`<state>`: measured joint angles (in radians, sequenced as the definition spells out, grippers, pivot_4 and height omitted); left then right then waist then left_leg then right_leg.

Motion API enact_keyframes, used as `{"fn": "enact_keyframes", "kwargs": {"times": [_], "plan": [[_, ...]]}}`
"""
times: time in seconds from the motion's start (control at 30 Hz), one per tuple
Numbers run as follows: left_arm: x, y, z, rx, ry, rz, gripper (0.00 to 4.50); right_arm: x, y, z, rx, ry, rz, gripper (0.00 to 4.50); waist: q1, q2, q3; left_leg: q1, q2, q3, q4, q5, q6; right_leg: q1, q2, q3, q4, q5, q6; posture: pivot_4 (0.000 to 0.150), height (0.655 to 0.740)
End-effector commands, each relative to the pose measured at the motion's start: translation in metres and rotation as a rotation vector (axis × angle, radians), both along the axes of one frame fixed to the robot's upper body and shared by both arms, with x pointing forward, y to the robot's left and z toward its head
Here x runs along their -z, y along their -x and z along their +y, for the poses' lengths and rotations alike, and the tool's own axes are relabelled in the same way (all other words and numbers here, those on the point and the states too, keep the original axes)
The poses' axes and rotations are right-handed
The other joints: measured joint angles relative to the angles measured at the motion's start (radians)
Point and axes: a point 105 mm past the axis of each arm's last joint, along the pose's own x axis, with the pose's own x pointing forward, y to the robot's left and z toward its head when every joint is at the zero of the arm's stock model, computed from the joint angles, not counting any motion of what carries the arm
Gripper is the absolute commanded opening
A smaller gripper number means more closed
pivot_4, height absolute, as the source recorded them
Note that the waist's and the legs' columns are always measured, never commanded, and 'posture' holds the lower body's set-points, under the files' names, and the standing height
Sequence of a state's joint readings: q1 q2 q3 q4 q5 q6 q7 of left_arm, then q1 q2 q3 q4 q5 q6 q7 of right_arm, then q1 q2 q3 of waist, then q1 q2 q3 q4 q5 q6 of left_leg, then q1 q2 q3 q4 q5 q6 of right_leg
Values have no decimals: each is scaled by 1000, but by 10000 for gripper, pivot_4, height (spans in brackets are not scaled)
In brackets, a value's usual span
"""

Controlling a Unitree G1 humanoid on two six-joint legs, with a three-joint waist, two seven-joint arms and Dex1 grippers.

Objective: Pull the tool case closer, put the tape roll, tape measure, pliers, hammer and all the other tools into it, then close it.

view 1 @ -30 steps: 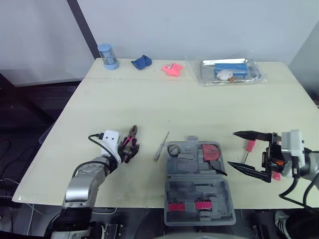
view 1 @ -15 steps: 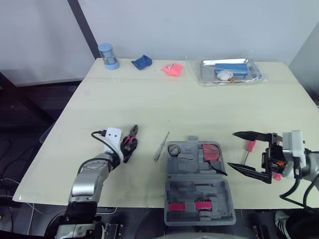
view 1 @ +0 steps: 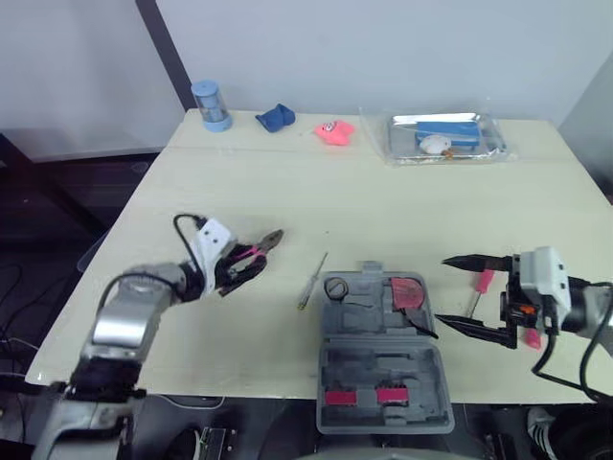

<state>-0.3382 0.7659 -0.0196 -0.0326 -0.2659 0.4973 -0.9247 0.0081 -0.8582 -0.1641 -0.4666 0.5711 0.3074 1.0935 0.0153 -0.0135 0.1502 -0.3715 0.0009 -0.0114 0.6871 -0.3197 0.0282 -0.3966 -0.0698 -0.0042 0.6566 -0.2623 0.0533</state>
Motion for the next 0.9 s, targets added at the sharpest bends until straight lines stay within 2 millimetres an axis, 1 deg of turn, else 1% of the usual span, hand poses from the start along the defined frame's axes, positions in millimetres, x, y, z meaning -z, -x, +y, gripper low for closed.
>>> {"fn": "enact_keyframes", "kwargs": {"times": [0.03, 0.07, 0.1, 0.17, 0.27, 0.37, 0.43, 0.5, 0.67, 0.9], "plan": [[-15, 10, -35, 234, -7, 27, 25112, -8, -6, 6, -13, 46, -54, 45000, -3, 0, 0, -1, 0, 0, 0, 0, 0, -1, 4, 0, 0, 0, 0, 1500, 7400], [-17, 11, -44, 289, -11, 42, 25112, -8, -9, 9, -12, 74, -71, 45000, -4, 0, 0, -2, 0, 0, 0, 0, 0, -2, 6, 0, 0, 0, 0, 1500, 7400], [-19, 13, -55, 354, -16, 58, 25112, -5, -17, 10, 19, 135, -76, 45000, -6, 0, 0, -3, 0, 0, 1, 0, 0, -4, 6, 0, 0, 0, 0, 1500, 7400], [-22, 14, -71, 449, -28, 78, 25112, -2, -27, 15, 47, 206, -85, 45000, -6, 0, 0, -9, 0, 1, 3, 1, 0, -10, 7, 1, 3, 0, 0, 1500, 7400], [-27, 13, -95, 544, -26, 78, 25112, -2, -34, 27, 32, 262, -112, 45000, -4, 0, 0, -12, 0, 1, 5, 1, -1, -13, 8, 1, 5, 0, 0, 1500, 7400], [-27, 13, -114, 638, -41, 78, 25112, -1, -38, 41, 6, 335, -109, 45000, -8, 0, 0, -13, 0, 1, 5, 1, -1, -13, 9, 2, 4, 0, 0, 1500, 7400], [-28, 16, -131, 715, -45, 77, 25112, -2, -43, 49, 3, 384, -109, 45000, -10, 1, 1, -13, 0, 1, 5, 1, -1, -14, 9, 2, 5, 0, 0, 1500, 7400], [-28, 17, -142, 764, -48, 81, 25112, -3, -48, 54, 9, 411, -103, 45000, -11, 1, 1, -13, 0, 1, 7, 1, 0, -14, 9, 2, 5, 0, 0, 1500, 7400], [-25, 17, -159, 828, -69, 64, 25112, 2, -50, 66, -6, 471, -67, 45000, -13, 1, 1, -16, 0, -2, 10, 1, 0, -14, 10, 0, 5, 0, 0, 1500, 7400], [-28, 13, -168, 836, -59, 35, 25112, 8, -52, 70, 13, 531, -5, 45000, -18, 1, 1, -22, 0, -8, 15, 1, 0, -15, 10, -4, 6, 0, 0, 1500, 7400]]}}
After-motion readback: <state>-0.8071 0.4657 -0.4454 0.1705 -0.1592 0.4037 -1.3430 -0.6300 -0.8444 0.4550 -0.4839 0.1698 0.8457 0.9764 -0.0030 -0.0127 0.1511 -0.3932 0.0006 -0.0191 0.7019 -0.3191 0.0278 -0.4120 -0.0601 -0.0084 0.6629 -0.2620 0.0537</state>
